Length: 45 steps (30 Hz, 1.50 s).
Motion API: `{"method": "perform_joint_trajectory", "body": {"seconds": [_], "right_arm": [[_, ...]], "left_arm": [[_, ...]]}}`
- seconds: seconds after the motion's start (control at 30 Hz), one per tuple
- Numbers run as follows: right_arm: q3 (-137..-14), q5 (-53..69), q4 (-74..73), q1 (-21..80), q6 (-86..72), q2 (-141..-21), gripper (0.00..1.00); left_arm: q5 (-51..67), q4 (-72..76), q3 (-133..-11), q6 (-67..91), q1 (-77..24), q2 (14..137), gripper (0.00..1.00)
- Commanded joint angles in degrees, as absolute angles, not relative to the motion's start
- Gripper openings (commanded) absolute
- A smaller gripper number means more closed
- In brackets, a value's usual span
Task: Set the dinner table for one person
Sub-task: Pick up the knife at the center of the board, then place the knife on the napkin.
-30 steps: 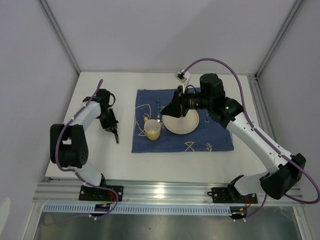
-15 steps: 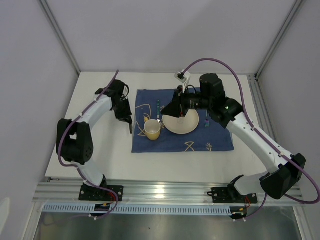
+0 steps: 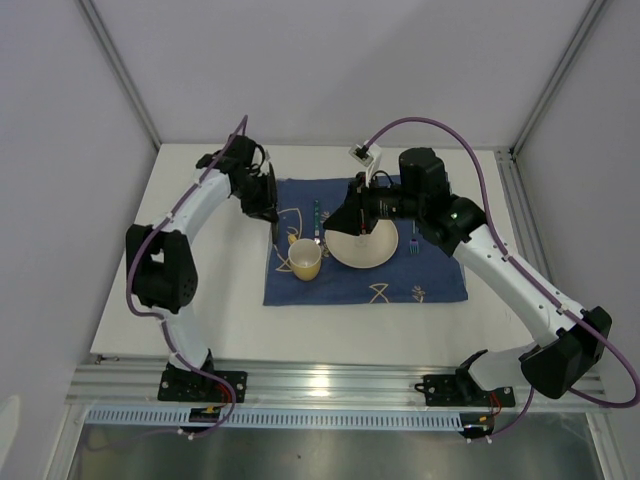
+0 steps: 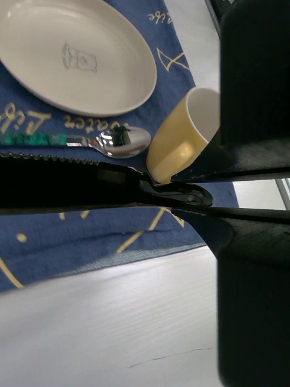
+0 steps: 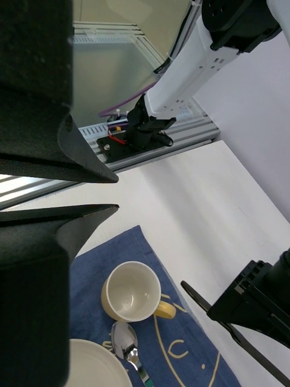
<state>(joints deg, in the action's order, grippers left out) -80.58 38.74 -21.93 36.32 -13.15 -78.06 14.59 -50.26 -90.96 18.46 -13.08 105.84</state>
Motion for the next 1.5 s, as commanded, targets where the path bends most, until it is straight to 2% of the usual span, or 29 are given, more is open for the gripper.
{"method": "perform_joint_trajectory", "body": {"seconds": [0.0, 0.37, 0.63, 1.03, 1.47], "right_arm": [[-80.42, 37.18, -21.88, 36.65, -11.61, -76.82, 0.24], [-77.70, 32.87, -18.99, 32.78, -9.41, -78.05, 0.25], [-77.35, 31.91, -21.00, 32.69, -8.44, -77.61, 0.25], [-74.18, 30.06, -22.68, 32.61, -8.26, -75.50, 0.25], [-71.28, 29.00, -21.97, 32.52, -8.44, -73.13, 0.25]], "left_arm": [[18.72, -51.41, -98.43, 15.12, -14.76, 108.10, 0.00], [15.92, -58.09, -117.66, 13.27, -15.03, 120.84, 0.00], [9.33, -62.57, -125.67, 11.60, -15.03, 130.93, 0.01], [14.85, -62.05, -130.78, 15.02, -15.12, 136.14, 0.01], [17.58, -59.41, -126.91, 16.88, -17.13, 136.32, 0.00]]}}
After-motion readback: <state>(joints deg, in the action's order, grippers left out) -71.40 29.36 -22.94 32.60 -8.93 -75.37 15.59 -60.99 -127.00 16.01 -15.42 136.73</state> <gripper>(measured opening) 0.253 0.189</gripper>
